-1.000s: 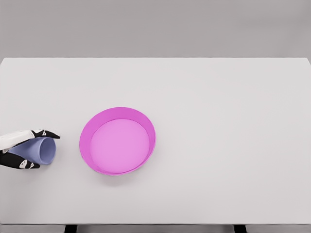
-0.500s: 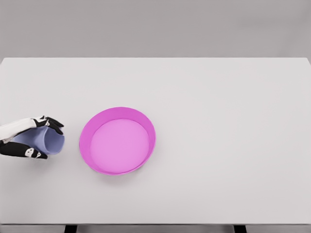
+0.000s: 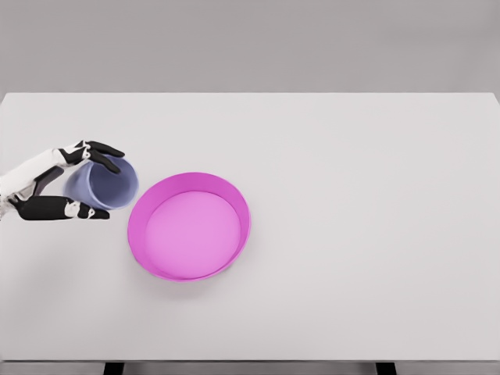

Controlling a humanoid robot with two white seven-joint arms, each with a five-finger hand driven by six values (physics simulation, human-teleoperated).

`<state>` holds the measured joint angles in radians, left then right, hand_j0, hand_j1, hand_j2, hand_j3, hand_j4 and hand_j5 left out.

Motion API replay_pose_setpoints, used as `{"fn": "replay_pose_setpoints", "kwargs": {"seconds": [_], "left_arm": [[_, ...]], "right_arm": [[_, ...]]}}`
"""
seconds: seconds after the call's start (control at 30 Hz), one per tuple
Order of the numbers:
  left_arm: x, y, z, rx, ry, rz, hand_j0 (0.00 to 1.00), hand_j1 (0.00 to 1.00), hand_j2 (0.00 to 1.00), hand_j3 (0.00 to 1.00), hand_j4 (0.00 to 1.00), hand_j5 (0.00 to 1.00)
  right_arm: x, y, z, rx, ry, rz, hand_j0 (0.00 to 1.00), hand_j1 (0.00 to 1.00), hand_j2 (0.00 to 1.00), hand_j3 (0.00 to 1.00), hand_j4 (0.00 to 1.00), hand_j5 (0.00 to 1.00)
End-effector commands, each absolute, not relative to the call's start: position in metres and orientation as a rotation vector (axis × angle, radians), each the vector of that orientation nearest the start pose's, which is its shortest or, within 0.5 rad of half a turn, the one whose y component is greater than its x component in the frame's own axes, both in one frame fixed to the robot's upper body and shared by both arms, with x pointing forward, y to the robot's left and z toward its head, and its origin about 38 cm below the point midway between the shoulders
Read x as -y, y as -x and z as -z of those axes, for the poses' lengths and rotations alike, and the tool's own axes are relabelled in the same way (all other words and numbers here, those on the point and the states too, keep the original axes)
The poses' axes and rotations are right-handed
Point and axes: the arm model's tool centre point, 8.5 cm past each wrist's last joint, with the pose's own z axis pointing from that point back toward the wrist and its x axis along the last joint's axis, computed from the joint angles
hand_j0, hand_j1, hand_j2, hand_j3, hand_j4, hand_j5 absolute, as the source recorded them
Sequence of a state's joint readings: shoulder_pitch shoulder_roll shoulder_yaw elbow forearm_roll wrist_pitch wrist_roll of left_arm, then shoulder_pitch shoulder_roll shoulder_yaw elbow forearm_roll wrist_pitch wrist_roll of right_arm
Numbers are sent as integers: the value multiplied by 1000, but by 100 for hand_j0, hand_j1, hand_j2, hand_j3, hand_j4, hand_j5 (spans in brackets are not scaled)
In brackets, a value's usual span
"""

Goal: Flip the cup with left arm and place it on the plate

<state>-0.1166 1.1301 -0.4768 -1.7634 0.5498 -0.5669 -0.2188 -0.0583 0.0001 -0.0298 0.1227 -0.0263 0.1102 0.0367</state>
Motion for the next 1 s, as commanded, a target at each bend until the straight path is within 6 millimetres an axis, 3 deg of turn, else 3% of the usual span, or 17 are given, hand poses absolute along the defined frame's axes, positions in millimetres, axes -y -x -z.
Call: {"fn": "replay_pose_setpoints", "kwargs": {"seconds": [0.0,0.13,0.3,0.6,0.97], "left_arm": [[-338,-330,-210,1817,265,1037,58,58,58,58,58,58],[-317,-330,-198,1865,338,960,58,58,58,58,58,58],[-304,-337,-204,1919,384,920,58,58,58,58,58,58],[-253,-334,-182,1981,559,766,57,57,57,57,57,57],[-245,-328,-160,1858,733,525,55,55,55,55,55,55]], "right_arm": [[266,16,257,-171,45,66,100,100,100,100,100,100],[266,16,257,-171,45,67,100,100,100,100,100,100],[266,16,257,-171,45,66,100,100,100,100,100,100],[266,17,257,-171,46,66,100,100,100,100,100,100],[266,16,257,-170,46,66,100,100,100,100,100,100]]}}
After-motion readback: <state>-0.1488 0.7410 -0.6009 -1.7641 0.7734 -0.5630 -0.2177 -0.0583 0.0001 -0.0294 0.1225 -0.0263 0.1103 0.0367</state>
